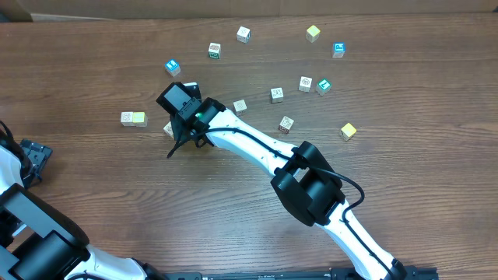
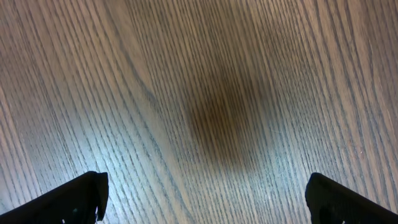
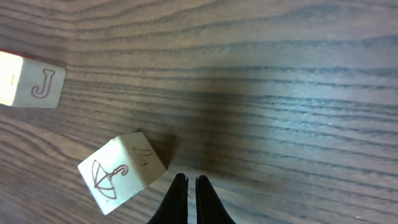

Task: Form a horizontal line
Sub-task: 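Lower the umbrella block beside the J block and release it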

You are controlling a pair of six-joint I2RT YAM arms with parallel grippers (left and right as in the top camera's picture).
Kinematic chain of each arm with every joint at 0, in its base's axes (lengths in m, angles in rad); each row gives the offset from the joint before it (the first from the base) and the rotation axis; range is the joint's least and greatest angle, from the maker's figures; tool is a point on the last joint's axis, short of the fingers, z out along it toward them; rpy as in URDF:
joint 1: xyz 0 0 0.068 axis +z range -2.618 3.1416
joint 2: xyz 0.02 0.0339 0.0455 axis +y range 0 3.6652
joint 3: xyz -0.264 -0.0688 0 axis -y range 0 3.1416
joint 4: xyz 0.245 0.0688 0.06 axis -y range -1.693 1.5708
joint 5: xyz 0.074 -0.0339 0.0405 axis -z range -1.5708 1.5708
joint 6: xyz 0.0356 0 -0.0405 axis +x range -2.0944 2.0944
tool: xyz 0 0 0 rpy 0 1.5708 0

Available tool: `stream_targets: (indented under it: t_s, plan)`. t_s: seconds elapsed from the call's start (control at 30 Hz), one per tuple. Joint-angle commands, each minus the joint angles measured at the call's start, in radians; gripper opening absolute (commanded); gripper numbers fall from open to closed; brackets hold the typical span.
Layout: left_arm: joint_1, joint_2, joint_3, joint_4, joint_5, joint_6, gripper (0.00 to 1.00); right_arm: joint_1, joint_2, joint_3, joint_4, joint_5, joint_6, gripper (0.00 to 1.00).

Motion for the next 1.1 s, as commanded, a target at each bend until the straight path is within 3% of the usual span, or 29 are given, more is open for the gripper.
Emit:
stream_targets:
  t_s: [0.0,0.5,1.07]
  plan:
    - [0.002,0.014,-0.006,0.000,-0.021,0.004,1.00,-0.001,0.013,-0.005,0.001,-0.103,0.001,0.04]
    - [0.002,0.014,-0.006,0.000,-0.021,0.004,1.00,0.034,0.014,-0.006,-0.050,-0.137,0.001,0.04]
    - [0.002,0.014,-0.006,0.000,-0.021,0.004,1.00,0.047,0.049,-0.006,0.080,-0.152,0.034,0.04]
